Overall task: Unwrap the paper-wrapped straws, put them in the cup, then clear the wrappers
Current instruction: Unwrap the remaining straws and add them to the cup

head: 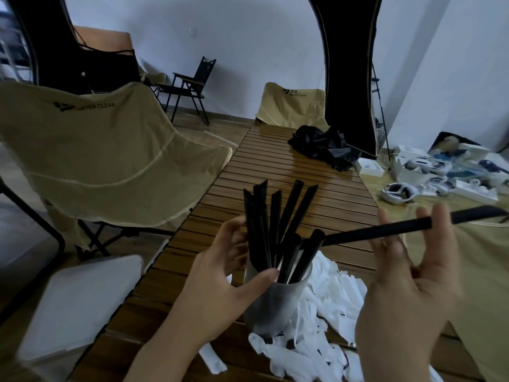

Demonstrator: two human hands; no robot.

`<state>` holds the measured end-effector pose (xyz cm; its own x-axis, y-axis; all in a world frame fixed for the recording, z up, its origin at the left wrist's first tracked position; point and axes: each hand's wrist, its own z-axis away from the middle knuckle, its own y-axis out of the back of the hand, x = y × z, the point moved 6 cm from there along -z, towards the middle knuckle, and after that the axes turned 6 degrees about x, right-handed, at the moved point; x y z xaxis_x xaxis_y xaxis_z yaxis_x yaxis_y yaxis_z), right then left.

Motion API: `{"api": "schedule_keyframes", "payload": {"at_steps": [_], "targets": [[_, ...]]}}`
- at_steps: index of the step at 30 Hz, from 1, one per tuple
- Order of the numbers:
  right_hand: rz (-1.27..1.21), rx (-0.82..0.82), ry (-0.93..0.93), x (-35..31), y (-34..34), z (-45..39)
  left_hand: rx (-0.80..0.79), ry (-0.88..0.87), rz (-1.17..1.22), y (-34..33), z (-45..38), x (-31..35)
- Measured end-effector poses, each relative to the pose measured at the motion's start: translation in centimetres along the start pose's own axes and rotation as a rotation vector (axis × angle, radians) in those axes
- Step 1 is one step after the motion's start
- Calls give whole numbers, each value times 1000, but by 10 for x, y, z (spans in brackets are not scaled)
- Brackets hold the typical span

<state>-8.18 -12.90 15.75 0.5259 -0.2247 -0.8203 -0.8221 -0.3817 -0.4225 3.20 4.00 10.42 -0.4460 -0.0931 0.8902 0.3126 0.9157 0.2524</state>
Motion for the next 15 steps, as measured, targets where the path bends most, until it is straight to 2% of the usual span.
{"api": "schedule_keyframes", "payload": {"at_steps": [3, 10, 15], "targets": [[-25, 70, -123, 17, 8, -8, 7, 10, -1, 0, 0, -1], [-106, 111, -384, 39, 8, 2, 1, 15, -8, 2, 1, 0], [-116, 60, -455, 51, 8, 5, -2, 9, -13, 1, 0, 1]]}}
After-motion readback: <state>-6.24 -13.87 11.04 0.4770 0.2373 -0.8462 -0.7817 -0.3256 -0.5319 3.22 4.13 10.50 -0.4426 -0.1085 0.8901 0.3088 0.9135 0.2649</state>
